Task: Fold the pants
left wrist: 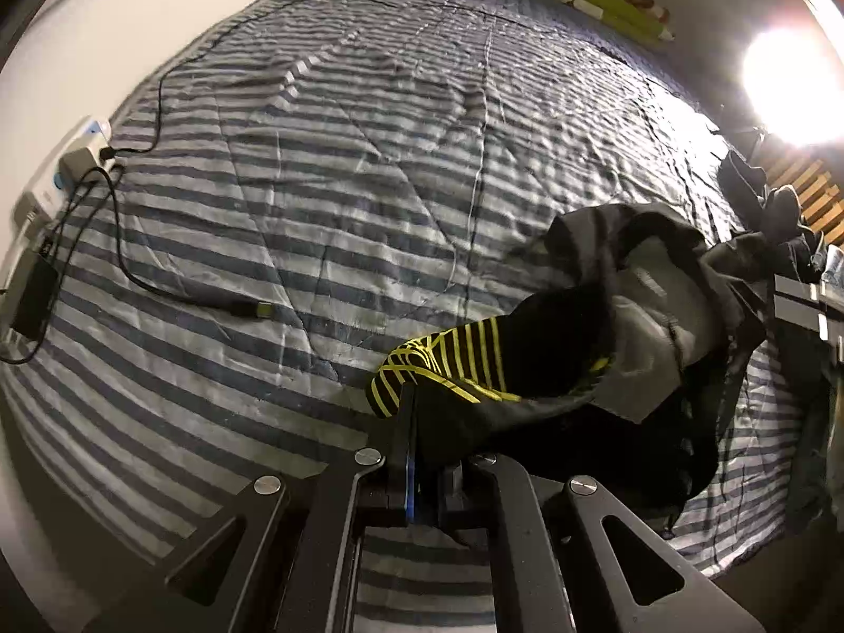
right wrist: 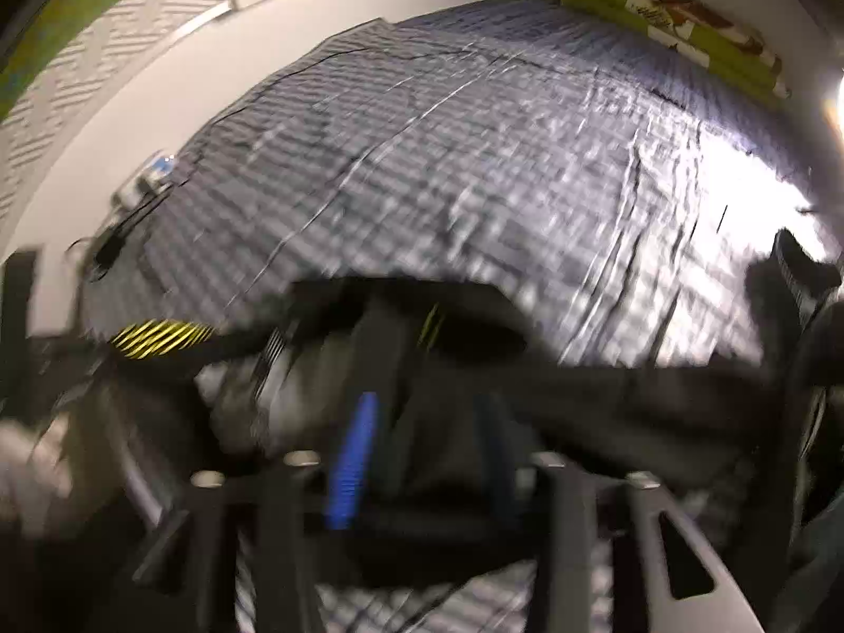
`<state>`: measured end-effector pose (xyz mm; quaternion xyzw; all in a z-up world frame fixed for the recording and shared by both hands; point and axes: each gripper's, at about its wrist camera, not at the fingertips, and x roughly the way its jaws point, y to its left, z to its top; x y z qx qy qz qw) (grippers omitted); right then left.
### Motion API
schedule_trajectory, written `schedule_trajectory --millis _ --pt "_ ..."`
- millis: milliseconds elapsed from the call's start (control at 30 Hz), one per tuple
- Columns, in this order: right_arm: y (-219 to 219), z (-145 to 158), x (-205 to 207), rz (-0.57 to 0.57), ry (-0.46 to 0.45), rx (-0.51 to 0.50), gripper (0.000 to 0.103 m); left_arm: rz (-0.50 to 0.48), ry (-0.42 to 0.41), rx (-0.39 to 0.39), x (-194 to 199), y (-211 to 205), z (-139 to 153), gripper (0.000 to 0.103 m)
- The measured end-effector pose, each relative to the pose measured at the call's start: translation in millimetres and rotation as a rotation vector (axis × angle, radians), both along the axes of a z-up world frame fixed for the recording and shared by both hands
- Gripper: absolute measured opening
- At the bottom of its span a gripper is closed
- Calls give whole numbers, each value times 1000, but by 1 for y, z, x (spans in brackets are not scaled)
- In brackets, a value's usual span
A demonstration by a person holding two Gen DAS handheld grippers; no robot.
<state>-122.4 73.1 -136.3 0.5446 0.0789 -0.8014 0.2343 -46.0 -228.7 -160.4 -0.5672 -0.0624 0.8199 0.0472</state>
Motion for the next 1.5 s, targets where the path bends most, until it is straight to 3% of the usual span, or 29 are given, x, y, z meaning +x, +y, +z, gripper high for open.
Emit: schedule_trajectory --millis 133,300,367,400,467,533,733,933,1100,1167,1233,1300,1433,1500 --pt "-21 -36 23 52 -72 42 50 -2 -10 2 -2 -2 -5 4" --pt "-41 -69 20 74 -27 228 50 8 1 -3 1 -6 2 4" --pt "-28 -65 22 83 -16 225 41 20 21 -6 6 -8 11 4" --pt "-19 -61 24 72 -14 215 20 23 32 -7 10 -8 17 4" --pt "6 -43 28 35 -14 181 15 29 60 -1 18 -9 33 4" --pt "33 -14 37 4 34 158 7 37 93 11 26 -8 53 4" --pt "98 102 79 -49 209 51 6 9 252 73 58 6 149 4" --pt "127 220 121 -68 429 -19 6 -56 462 69 95 32 281 4" --pt "141 297 149 -73 581 -96 6 -80 585 63 113 38 363 4" --pt "141 314 151 -74 614 -121 6 -84 598 44 107 39 379 4" --pt "136 318 138 -83 616 -137 6 -89 585 9 85 42 385 4" --pt "128 310 114 -93 590 -134 6 -85 532 -23 52 41 372 4" --pt "108 257 17 -174 431 -99 6 -48 400 -104 -38 36 324 4" --pt "98 242 -34 -220 390 -45 5 -11 348 -100 -89 31 311 4"
